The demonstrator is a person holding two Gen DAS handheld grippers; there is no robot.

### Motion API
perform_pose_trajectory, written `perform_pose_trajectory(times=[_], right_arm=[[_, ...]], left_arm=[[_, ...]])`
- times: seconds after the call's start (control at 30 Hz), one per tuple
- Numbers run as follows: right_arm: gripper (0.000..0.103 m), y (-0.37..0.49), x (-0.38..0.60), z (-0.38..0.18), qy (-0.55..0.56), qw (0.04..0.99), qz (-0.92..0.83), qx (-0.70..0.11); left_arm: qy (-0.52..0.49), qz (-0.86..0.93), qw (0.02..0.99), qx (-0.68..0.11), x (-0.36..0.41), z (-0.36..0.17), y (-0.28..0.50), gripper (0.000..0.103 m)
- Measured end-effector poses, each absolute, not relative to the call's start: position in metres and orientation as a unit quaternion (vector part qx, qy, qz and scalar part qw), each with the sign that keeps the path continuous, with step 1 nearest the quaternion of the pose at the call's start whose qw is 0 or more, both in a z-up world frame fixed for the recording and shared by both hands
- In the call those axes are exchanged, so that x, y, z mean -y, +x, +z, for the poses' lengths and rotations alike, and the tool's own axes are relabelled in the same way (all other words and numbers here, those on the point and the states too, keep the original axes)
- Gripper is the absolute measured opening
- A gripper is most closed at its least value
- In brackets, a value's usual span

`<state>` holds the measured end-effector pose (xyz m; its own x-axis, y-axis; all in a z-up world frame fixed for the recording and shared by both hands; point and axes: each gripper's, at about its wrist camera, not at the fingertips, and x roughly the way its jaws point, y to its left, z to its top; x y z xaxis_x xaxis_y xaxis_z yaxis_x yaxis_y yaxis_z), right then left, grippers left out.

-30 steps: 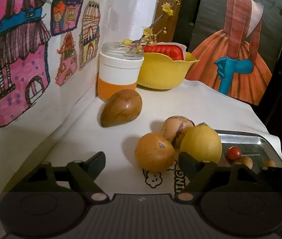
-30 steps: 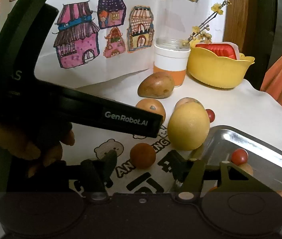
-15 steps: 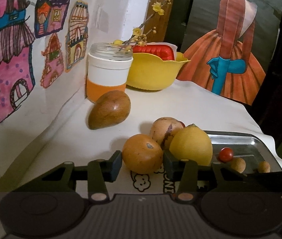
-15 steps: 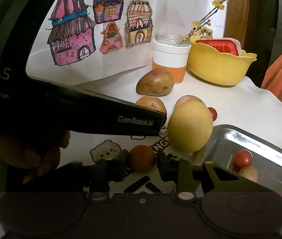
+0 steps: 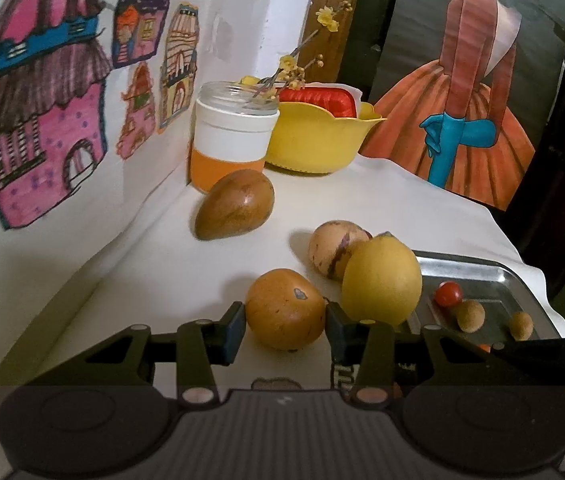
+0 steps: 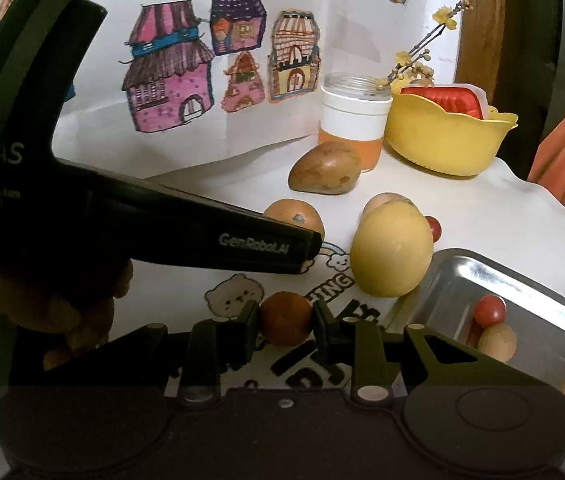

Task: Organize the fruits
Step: 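Grasp the large orange-brown round fruit with the left tool while the right tool grasps a small tangerine, then carry the orange-brown fruit and the tangerine over the metal tray with both tools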

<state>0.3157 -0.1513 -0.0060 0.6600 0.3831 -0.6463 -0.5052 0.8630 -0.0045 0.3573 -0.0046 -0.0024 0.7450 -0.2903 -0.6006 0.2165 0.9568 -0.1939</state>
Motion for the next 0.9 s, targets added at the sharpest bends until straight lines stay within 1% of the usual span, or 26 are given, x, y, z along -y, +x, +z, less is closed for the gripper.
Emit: perform_pose_trajectory(times=[0.57,0.9], right_arm=[[0.031,0.261,0.163,0.013,-0.094,0.912,0.246,-0.315],[0.031,0.227,0.189,0.026,-0.083,0.922,0.225,-0.304]], left_arm=[[-0.041,-0.149,0.929,-0.337,-0.003,0.003,0.297,0.046],[-0.029,-0.176,0.925,-0.336,0.013,0.010,0.265,0.046]])
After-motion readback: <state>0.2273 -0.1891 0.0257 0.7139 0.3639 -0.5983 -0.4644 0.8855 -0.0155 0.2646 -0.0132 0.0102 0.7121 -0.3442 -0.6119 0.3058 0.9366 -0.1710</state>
